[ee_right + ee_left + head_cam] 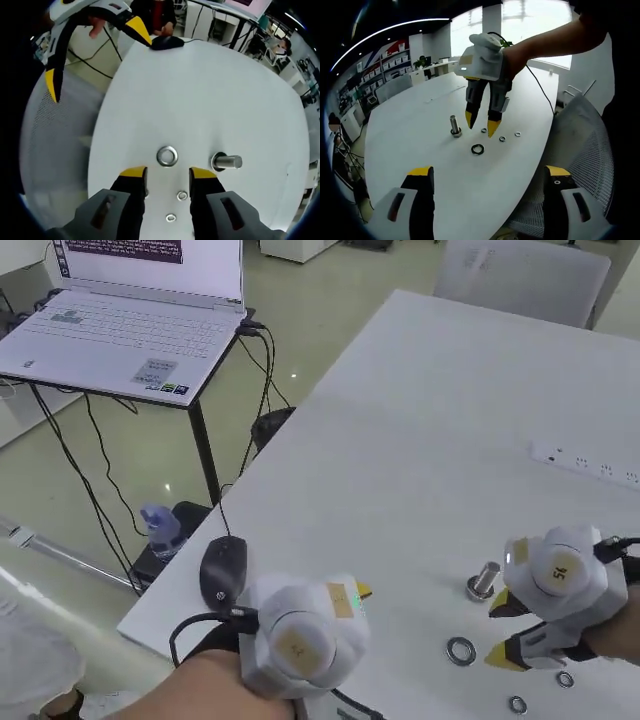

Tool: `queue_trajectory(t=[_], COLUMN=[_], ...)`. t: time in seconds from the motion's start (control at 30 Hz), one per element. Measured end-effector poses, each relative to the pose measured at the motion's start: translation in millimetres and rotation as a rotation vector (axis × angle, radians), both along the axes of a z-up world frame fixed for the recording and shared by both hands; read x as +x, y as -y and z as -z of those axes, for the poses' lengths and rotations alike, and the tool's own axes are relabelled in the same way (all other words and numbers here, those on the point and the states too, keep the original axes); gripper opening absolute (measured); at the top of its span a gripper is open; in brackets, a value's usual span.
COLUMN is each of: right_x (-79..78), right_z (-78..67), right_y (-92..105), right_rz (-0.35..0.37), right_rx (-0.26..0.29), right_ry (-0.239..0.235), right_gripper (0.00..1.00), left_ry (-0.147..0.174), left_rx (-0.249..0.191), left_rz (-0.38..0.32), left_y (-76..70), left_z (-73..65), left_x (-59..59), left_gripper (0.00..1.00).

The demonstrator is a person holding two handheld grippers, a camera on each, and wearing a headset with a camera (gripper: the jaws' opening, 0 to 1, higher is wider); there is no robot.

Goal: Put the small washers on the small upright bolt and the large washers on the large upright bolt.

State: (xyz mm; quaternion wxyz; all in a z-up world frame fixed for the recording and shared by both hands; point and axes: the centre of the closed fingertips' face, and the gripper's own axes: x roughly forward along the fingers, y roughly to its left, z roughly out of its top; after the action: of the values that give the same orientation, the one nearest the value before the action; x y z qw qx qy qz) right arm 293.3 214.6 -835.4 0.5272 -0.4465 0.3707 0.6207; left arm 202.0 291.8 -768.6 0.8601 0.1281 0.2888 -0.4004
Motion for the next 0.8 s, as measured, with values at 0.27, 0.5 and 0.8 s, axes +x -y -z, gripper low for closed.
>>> queue_trajectory(t=[0.27,0.5,0.8], right_x=[-3.0,-3.5,-3.8], right_z=[15.4,25.5,36.8], right_y=[-0.4,-6.7,-13.0], right_rz=[-0.015,-0.012,-0.006], right_rx=[0.001,-0.001,-0.004], right_ry=[0.019,0.025,0.026], right_gripper=[0.35,0.35,0.35], left_ry=[-0.009,-0.007,0.000], left_rx=[0.009,0.023,0.030], left_rz=[0.003,0.008,-0.002], left_y=[1.8,0.1,-4.4], left_z=[4.2,5.2,3.2], left_x=[-3.0,-3.3,-1.2], left_gripper=[0.90,0.89,0.88])
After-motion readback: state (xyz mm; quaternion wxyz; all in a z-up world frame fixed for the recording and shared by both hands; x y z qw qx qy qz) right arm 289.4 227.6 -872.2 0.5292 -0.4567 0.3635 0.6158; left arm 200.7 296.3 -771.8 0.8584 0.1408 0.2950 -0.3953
